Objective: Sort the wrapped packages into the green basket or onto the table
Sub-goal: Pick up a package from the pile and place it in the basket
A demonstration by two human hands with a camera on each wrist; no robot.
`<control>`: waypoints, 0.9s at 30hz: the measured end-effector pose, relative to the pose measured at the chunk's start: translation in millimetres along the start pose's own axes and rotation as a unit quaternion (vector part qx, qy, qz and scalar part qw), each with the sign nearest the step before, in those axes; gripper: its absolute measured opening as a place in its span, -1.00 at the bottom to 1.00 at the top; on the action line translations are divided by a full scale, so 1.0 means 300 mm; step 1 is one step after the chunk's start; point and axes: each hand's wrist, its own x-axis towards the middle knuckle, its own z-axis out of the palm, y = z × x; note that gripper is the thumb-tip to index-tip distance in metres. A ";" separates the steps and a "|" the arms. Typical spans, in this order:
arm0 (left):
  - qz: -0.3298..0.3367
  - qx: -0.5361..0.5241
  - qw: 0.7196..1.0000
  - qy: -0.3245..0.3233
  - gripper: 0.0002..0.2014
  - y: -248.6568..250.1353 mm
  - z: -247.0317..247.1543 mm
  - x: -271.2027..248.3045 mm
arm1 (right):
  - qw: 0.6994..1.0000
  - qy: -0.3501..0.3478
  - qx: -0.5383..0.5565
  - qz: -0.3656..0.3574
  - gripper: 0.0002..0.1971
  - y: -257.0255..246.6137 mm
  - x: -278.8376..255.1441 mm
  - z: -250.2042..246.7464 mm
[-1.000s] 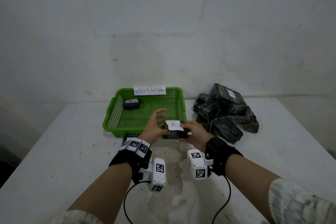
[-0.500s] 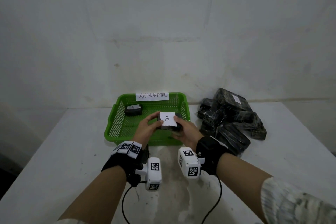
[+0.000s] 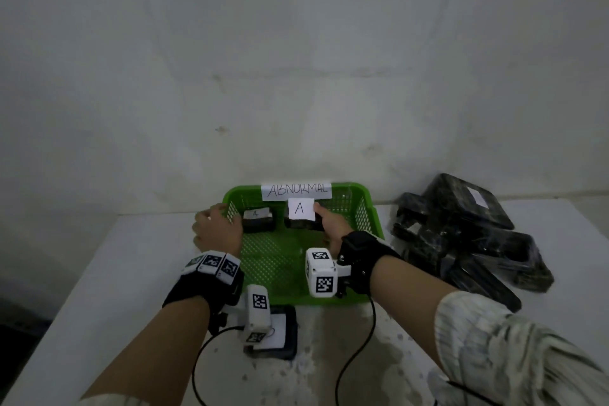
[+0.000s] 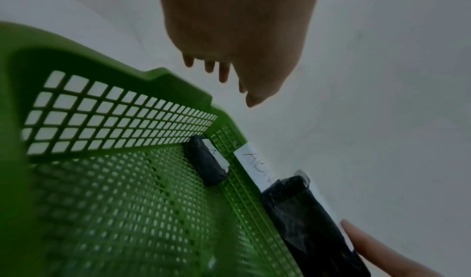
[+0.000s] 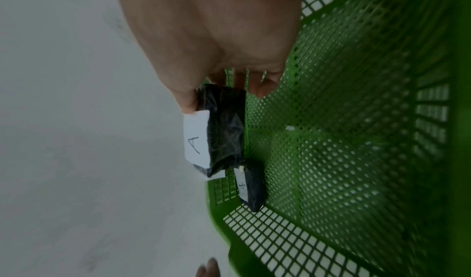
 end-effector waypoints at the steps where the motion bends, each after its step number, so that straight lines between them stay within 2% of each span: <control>1: -0.017 0.009 1.000 0.009 -0.58 -0.009 0.018 0.021 | 1.000 0.012 -0.005 0.005 -0.37 0.007 0.051 0.014; 5: -0.127 0.014 0.991 -0.028 -0.57 -0.042 0.071 0.092 | 0.998 0.039 -0.044 0.006 -0.43 0.001 0.141 0.079; 6: -0.130 -0.005 0.990 -0.055 -0.60 -0.062 0.081 0.109 | 0.998 0.041 -0.053 0.006 -0.44 -0.001 0.159 0.092; 8: -0.093 -0.021 0.988 -0.124 -0.67 -0.101 0.092 0.130 | 0.998 0.045 -0.044 0.002 -0.47 -0.003 0.195 0.113; 10: -0.075 -0.025 0.986 -0.146 -0.68 -0.125 0.097 0.146 | 0.998 0.052 -0.038 0.002 -0.53 0.002 0.235 0.125; 16: -0.070 0.000 0.986 -0.148 -0.71 -0.126 0.104 0.145 | 0.996 0.066 0.041 0.048 -0.59 -0.006 0.271 0.122; 20: -0.091 0.030 0.986 -0.138 -0.68 -0.099 0.098 0.139 | 0.997 0.039 0.051 0.051 -0.63 -0.011 0.248 0.104; 23: -0.117 0.083 0.985 -0.092 -0.54 -0.053 0.073 0.107 | 0.998 0.056 -0.023 0.002 -0.60 -0.003 0.224 0.079; 25: -0.097 0.097 0.987 -0.083 -0.43 -0.018 0.059 0.072 | 0.992 0.073 -0.094 -0.051 -0.61 -0.008 0.191 0.045; 27: -0.084 0.087 0.990 -0.067 -0.38 0.026 0.066 0.026 | 0.985 0.079 -0.106 -0.112 -0.64 -0.019 0.154 -0.002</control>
